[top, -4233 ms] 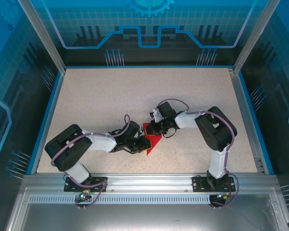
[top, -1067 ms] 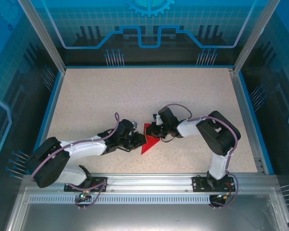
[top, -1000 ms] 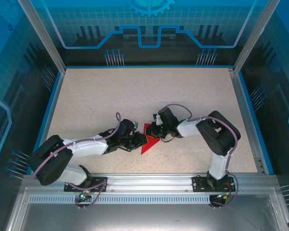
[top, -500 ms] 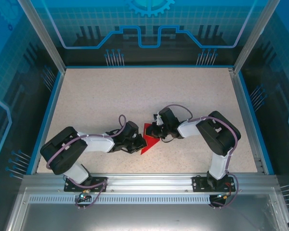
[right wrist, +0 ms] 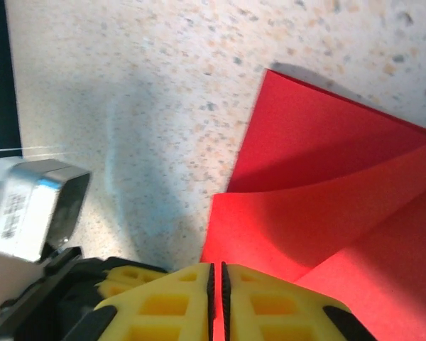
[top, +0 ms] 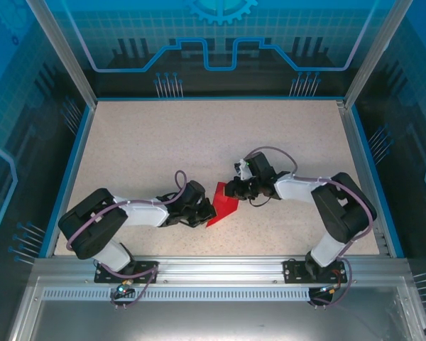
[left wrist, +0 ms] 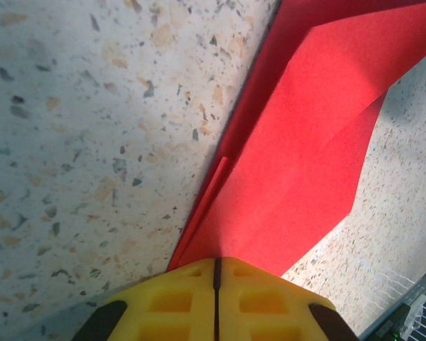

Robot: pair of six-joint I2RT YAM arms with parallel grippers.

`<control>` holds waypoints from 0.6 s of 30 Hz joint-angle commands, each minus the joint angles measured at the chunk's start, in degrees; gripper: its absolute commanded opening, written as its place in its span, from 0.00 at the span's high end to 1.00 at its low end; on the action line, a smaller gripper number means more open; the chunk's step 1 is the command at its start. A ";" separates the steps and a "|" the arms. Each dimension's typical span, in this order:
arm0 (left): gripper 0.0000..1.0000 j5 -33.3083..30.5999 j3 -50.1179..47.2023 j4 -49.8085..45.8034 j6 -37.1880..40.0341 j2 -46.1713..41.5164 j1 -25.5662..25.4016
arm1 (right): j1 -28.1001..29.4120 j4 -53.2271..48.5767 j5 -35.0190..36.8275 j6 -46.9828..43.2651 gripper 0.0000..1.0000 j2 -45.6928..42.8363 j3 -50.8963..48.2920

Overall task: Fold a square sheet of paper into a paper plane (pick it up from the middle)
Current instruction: Fourth fold the wing at the center of the table.

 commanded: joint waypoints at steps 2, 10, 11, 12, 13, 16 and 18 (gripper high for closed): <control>0.93 -3.90 -1.67 -8.91 -0.27 3.12 -0.14 | 1.93 -3.73 -2.50 -3.12 0.91 -0.69 0.70; 0.94 -3.92 -1.67 -9.53 -0.29 3.03 -0.22 | 6.26 1.16 -0.18 0.54 0.94 5.35 1.17; 0.94 -3.91 -1.67 -9.66 -0.24 2.99 -0.27 | 6.28 1.62 0.22 0.78 0.94 6.18 1.13; 0.93 -3.92 -1.71 -9.61 -0.14 3.03 -0.28 | 6.33 1.63 0.98 0.79 0.95 6.96 1.19; 0.94 -3.92 -1.76 -9.72 -0.03 3.03 -0.28 | 6.26 1.79 1.72 0.79 0.95 7.51 1.15; 0.94 -4.09 -1.83 -10.26 0.03 3.12 -0.22 | 5.33 2.32 3.45 1.12 0.95 8.53 0.67; 0.94 -4.35 -2.01 -10.61 0.06 3.04 -0.22 | 4.40 2.53 4.83 1.12 0.95 8.41 0.06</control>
